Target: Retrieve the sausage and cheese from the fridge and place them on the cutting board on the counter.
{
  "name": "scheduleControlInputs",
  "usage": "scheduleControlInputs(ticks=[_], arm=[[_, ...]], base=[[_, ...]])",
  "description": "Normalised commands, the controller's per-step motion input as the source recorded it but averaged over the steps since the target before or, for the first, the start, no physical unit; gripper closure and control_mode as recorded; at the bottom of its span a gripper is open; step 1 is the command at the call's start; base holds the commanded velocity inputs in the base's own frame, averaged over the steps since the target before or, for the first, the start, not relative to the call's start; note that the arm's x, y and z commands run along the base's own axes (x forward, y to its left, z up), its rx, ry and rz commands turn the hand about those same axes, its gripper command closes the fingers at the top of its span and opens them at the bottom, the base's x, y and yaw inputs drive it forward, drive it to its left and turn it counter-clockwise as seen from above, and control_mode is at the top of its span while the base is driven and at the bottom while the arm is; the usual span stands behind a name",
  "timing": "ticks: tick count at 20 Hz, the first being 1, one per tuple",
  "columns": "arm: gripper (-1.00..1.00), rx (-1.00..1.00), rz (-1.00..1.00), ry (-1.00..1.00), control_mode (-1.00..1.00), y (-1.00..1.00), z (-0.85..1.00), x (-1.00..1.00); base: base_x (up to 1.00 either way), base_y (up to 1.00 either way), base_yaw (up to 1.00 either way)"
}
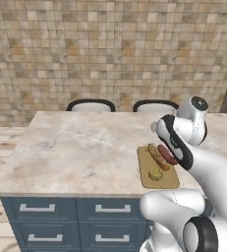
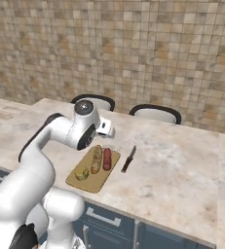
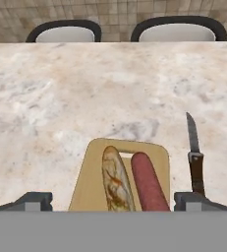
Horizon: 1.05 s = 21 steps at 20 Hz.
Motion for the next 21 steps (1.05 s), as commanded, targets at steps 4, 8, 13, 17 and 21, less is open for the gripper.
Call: scheduleControlInputs(ticks=[4, 8, 13, 17, 21], arm=[[-1.0, 0.03, 0.0, -0.18, -1.0, 0.0, 0.95, 0.0], [-1.0, 0.05, 0.0, -0.17, -1.0, 0.0, 0.89, -0.13], [-1.0, 0.01, -0.06, -0.06, -1.0, 0.0, 0.6, -0.64], [-1.0, -0.02, -0.11, 0.0, -1.0, -0.04, 0.48, -0.89], [-1.0, -0.05, -0.05, 0.0, -1.0, -0.03, 0.44, -0.72]], base=[[0.0, 0.0, 0.0], [0.0, 0.0, 0.0], [0.0, 0.0, 0.0], [0.0, 0.0, 0.0], [0.0, 0.0, 0.0]])
